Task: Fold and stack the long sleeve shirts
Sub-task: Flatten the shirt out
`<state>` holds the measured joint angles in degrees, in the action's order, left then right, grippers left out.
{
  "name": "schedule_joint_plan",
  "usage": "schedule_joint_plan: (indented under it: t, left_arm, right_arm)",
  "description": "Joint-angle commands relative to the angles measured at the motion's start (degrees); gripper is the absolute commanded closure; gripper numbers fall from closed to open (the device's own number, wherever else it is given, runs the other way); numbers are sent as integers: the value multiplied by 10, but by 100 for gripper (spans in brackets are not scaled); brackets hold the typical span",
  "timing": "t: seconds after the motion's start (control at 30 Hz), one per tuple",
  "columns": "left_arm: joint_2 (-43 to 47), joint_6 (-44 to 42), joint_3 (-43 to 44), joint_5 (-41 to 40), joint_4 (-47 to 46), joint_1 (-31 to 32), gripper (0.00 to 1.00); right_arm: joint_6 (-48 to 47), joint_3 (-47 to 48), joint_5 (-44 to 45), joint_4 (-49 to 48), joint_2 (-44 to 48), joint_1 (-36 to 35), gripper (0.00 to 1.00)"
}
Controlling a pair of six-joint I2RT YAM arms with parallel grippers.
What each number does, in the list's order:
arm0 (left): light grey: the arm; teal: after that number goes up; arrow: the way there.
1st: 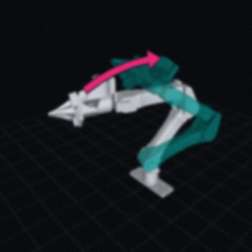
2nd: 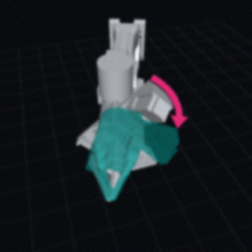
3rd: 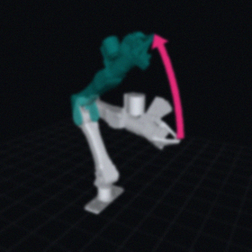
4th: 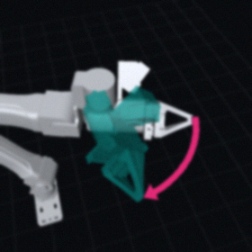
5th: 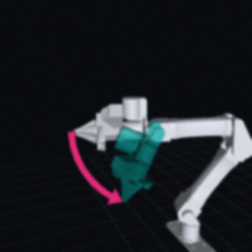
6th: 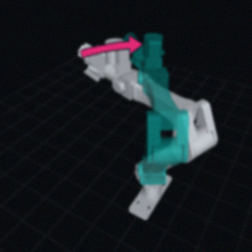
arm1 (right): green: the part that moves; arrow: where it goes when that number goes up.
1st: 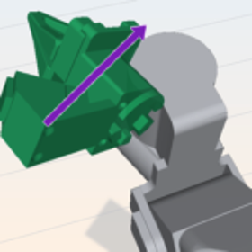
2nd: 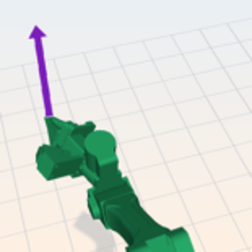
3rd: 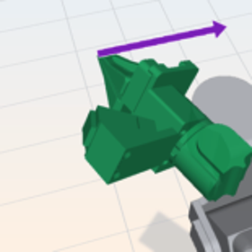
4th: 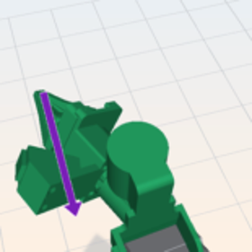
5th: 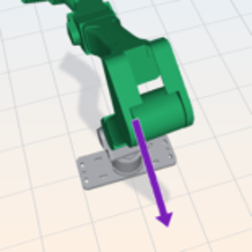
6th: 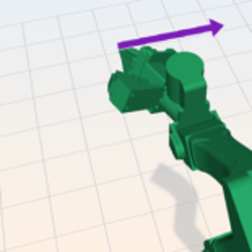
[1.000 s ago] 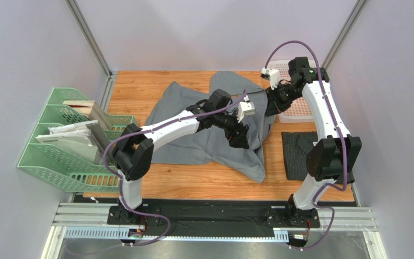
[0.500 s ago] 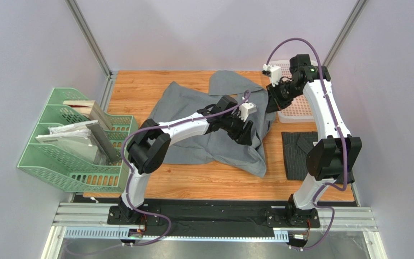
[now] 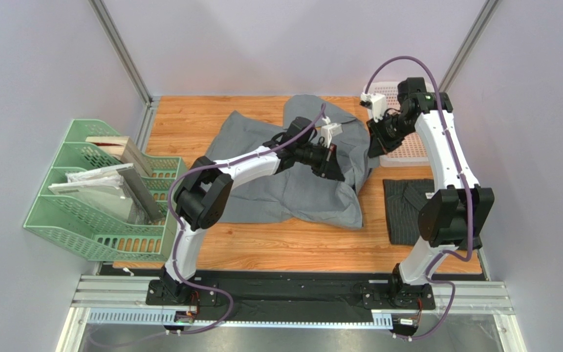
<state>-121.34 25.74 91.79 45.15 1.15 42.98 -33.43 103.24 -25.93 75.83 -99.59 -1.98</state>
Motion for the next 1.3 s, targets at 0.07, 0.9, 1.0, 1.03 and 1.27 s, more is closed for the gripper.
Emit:
schedule_joint_plan:
  t: [0.07, 0.9, 1.0, 1.03, 1.27]
  left_arm:
    - [-6, 28, 57, -35, -30, -53, 100]
    - [-15, -45, 67, 23, 63, 20, 73]
    - [32, -88, 41, 37, 84, 21, 52]
    - [45, -123, 38, 33, 123, 18, 47]
    - [194, -240, -37, 28, 283, -65, 29]
  right_arm:
    - [-172, -94, 14, 144, 76, 38, 100]
    - [-26, -308, -148, -309, 514, -462, 100]
    - [1, -359, -90, -464, 547, -493, 100]
    - [19, -360, -77, -493, 544, -498, 100]
    - [43, -324, -37, -540, 523, -520, 100]
